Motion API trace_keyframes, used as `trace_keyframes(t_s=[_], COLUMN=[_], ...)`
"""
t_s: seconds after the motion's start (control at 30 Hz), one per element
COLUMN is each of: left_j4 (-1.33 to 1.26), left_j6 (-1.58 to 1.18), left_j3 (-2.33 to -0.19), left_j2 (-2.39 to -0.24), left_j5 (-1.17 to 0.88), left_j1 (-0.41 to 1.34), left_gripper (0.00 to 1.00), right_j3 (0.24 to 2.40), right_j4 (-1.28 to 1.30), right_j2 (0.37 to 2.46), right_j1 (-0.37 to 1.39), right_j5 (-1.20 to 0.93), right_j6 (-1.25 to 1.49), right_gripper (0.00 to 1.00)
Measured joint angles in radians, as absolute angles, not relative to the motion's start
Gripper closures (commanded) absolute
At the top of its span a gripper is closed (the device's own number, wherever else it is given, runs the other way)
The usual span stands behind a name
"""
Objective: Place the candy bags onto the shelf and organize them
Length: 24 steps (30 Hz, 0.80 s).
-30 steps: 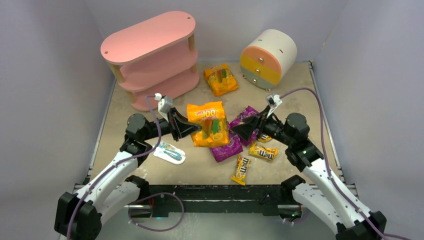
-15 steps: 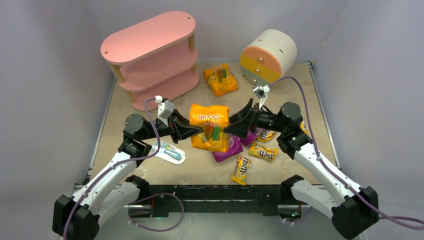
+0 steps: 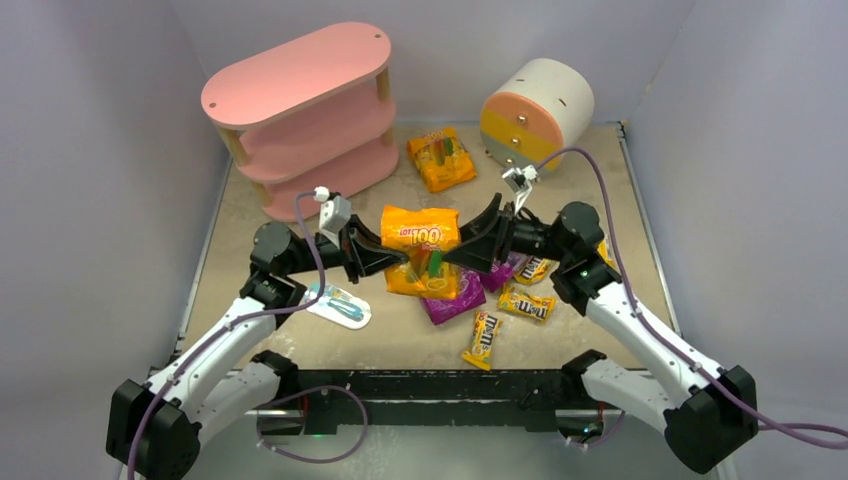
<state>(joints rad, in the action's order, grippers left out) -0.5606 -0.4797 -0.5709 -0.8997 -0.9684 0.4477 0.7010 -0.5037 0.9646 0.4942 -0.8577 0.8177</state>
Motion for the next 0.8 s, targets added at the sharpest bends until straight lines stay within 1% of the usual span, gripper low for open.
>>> trace_keyframes(t_s=[0.1,0.2,0.23,0.27,0.3,0.37,0.4,0.43,0.47,0.5,0.53,0.57,0.67,0.8], left_j4=[-0.561,-0.559,-0.558,-0.556,-0.553,-0.541,-0.535,-0.530,-0.528,-0.521,-0.505,-0.485,-0.423,-0.363], left_j6=[-0.487,-0.491,-0.491,-0.494,-0.495,-0.495,-0.495,-0.496,-0.497,-0.501,-0.508,-0.516,-0.535,-0.551], left_j3=[-0.582,-0.593,-0.597,-0.601,-0.605,-0.614,-0.616,-0.618,-0.618,-0.618,-0.619,-0.619,-0.621,-0.622], left_j2=[-0.908,-0.910,-0.910,-0.910,-0.910,-0.910,-0.910,-0.910,-0.908,-0.902,-0.891,-0.875,-0.814,-0.727], left_j5=[-0.972,-0.980,-0.983,-0.988,-0.991,-1.000,-0.999,-0.994,-0.985,-0.965,-0.938,-0.912,-0.815,-0.709], left_j1=[0.449,0.458,0.462,0.466,0.468,0.470,0.470,0.470,0.470,0.470,0.470,0.471,0.479,0.480], left_gripper=[1.00,1.00,1.00,1.00,1.00,1.00,0.87,0.68,0.46,0.27,0.20,0.17,0.14,0.12], right_j3=[0.730,0.755,0.760,0.765,0.768,0.778,0.783,0.789,0.791,0.792,0.792,0.792,0.792,0.793], right_j4=[-0.480,-0.460,-0.456,-0.451,-0.447,-0.437,-0.430,-0.421,-0.412,-0.401,-0.387,-0.376,-0.337,-0.287], right_j2=[0.997,1.030,1.039,1.048,1.053,1.059,1.059,1.055,1.051,1.042,1.030,1.017,0.970,0.915], right_j1=[0.513,0.534,0.541,0.547,0.552,0.556,0.556,0.556,0.556,0.556,0.558,0.561,0.576,0.591], right_j5=[-0.828,-0.801,-0.794,-0.785,-0.778,-0.771,-0.768,-0.765,-0.760,-0.753,-0.746,-0.732,-0.670,-0.572], right_j6=[0.801,0.782,0.774,0.766,0.757,0.743,0.737,0.730,0.719,0.710,0.701,0.695,0.692,0.714], right_gripper=[0.05,0.16,0.25,0.39,0.49,0.61,0.66,0.71,0.76,0.80,0.82,0.83,0.87,0.85])
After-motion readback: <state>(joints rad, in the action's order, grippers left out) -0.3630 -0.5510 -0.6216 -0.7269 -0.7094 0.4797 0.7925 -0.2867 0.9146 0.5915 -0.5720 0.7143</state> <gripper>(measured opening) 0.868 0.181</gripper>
